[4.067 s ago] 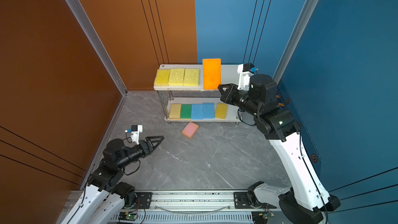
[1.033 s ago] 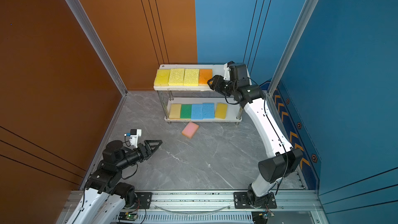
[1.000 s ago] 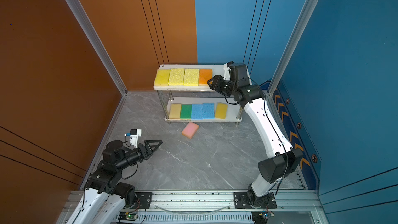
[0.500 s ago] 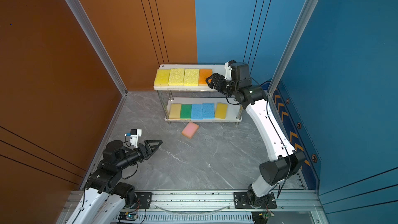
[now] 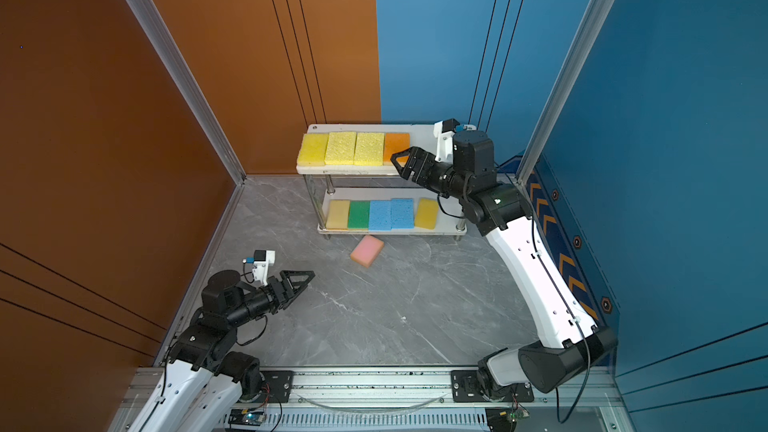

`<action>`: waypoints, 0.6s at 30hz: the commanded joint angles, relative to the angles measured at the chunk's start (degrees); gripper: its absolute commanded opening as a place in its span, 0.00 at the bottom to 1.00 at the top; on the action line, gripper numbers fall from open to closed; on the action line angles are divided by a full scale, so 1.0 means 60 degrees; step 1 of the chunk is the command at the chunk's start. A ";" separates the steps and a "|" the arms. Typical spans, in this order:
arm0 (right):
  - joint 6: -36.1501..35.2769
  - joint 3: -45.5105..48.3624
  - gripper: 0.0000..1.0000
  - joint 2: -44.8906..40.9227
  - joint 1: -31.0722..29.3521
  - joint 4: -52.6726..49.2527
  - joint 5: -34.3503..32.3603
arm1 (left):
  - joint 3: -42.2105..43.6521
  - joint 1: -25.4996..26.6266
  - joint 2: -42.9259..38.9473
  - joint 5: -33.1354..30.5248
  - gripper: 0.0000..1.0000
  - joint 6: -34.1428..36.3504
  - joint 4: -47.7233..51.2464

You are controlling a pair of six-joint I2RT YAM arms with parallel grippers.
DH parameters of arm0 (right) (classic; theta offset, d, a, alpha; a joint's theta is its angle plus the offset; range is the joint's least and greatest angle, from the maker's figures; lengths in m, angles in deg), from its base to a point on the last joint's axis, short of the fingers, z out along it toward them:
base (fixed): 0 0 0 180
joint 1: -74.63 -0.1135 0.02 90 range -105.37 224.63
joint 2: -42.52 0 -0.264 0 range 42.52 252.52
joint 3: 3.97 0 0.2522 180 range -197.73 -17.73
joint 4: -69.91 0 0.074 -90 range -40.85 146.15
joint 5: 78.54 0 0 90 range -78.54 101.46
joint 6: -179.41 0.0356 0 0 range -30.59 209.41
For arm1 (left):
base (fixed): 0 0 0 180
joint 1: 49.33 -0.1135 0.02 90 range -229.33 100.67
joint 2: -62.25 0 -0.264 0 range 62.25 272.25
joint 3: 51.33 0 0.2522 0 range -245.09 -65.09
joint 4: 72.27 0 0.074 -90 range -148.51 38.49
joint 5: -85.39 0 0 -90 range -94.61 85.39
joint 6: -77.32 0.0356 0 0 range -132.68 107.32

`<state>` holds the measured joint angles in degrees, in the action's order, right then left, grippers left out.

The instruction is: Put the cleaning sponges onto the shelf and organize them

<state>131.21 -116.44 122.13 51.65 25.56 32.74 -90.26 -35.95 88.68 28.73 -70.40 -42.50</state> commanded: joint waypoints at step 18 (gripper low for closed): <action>0.1423 0.3868 0.90 -0.2903 -0.0348 0.1524 0.0586 | 0.0627 -0.0065 0.0281 0.0274 0.77 -0.0273 -0.1648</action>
<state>138.47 -95.64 106.48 50.08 33.45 35.47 -87.48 -35.95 90.06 29.04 -71.90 -49.14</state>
